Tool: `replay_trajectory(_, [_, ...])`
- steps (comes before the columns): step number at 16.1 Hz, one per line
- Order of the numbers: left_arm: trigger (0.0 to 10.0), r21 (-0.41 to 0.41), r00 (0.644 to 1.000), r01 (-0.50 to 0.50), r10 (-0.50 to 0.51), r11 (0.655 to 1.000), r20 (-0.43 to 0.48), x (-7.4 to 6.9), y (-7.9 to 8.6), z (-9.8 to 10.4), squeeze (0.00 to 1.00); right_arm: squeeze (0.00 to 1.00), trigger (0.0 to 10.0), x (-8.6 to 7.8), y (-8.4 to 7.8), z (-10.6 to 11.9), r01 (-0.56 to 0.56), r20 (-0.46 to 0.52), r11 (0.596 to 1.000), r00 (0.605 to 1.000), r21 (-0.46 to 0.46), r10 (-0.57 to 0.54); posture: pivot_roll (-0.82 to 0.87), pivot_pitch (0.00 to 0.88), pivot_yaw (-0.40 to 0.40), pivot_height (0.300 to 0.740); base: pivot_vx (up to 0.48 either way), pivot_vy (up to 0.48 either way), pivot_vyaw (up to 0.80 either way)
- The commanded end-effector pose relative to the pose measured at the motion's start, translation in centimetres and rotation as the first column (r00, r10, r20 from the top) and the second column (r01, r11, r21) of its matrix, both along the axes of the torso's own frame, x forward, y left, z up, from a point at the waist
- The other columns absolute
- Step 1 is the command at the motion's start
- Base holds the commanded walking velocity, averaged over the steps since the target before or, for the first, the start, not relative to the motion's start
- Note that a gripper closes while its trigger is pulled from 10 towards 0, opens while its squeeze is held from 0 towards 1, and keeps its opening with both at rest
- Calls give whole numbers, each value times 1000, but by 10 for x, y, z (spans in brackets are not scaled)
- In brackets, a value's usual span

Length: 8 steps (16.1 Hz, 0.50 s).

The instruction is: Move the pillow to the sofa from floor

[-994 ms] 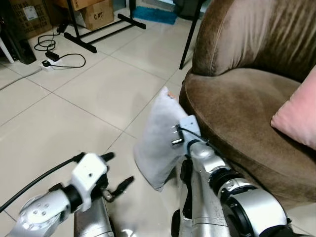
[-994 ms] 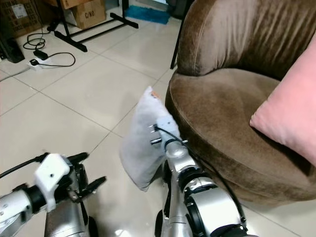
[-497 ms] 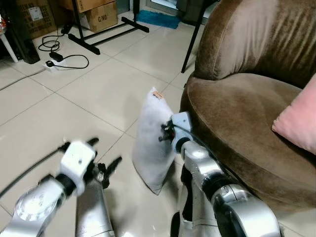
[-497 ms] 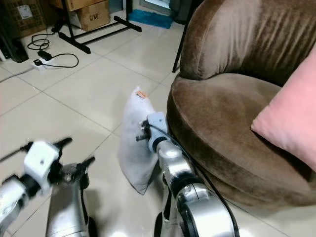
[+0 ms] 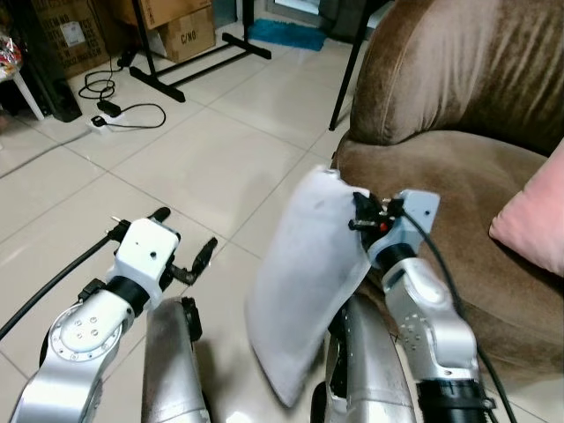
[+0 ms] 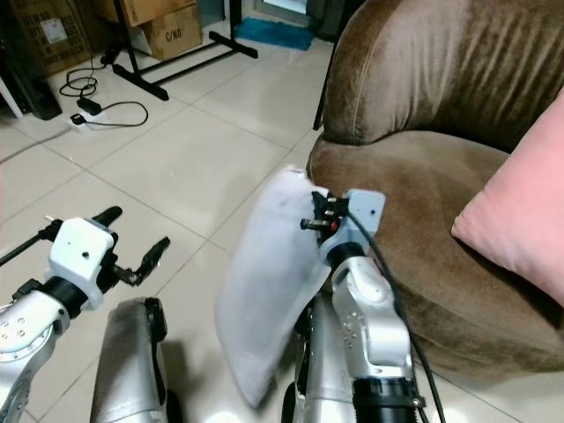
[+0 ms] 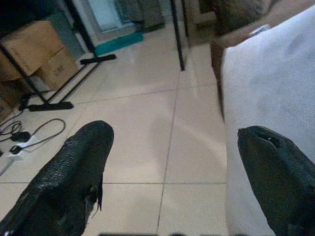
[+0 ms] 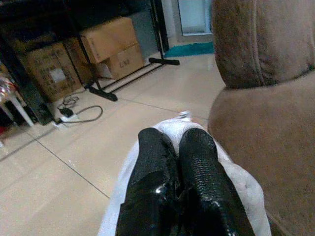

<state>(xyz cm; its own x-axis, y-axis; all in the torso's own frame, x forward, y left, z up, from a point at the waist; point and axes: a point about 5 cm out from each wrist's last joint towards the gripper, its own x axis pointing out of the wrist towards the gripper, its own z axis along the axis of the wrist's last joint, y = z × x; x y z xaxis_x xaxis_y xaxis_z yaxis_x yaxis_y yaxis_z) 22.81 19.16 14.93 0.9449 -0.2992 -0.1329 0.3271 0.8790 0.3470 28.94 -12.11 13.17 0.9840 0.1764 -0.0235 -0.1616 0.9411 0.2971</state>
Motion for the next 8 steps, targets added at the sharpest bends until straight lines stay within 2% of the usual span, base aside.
replay_trajectory(1, [10000, -5, 999, -31, 31, 1000, 34, 3, 0, 6, 0, 0, 10000, -4, -3, 23, 17, 66, 999, 998, 37, -19, -82, 0, -41, 480, 0, 0, 0])
replay_trajectory(4, [10000, -34, 996, -42, 45, 999, 81, 16, -9, 13, 0, 0, 10000, 0, -8, 47, 30, 101, 998, 994, 48, -35, -72, 0, -48, 510, 0, 0, 0])
replay_trajectory(8, [10000, -36, 993, -65, 69, 997, 98, 15, -7, 16, 0, 0, 10000, 4, -3, 61, 12, 112, 998, 994, 58, -18, -44, 0, -66, 550, 0, 0, 0])
